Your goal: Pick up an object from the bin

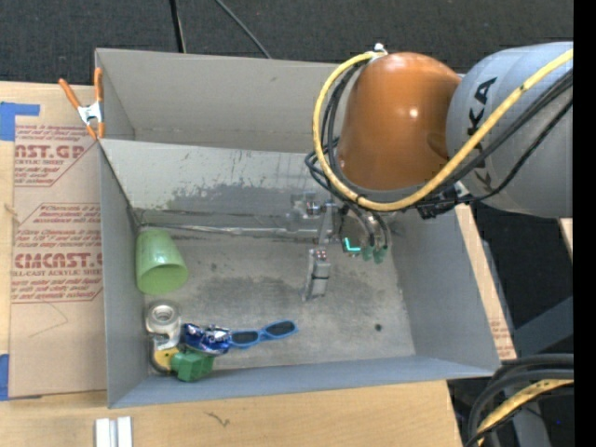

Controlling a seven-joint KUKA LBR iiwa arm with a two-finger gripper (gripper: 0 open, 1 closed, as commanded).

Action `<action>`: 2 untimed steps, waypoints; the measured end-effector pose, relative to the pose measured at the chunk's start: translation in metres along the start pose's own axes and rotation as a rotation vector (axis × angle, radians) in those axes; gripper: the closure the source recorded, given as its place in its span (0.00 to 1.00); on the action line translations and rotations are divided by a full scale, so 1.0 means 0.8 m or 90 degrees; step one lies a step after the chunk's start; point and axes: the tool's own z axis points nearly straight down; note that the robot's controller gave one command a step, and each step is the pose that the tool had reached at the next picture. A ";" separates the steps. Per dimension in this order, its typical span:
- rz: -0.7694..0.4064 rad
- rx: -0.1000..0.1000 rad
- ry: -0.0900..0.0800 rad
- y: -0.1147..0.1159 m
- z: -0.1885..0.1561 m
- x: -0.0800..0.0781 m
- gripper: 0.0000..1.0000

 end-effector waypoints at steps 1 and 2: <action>-0.089 0.000 -0.004 -0.005 0.219 0.054 0.00; -0.089 0.000 -0.004 -0.005 0.215 0.053 1.00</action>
Offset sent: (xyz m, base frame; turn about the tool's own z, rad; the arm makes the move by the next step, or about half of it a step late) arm -0.0440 -0.0047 -0.1717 -0.1405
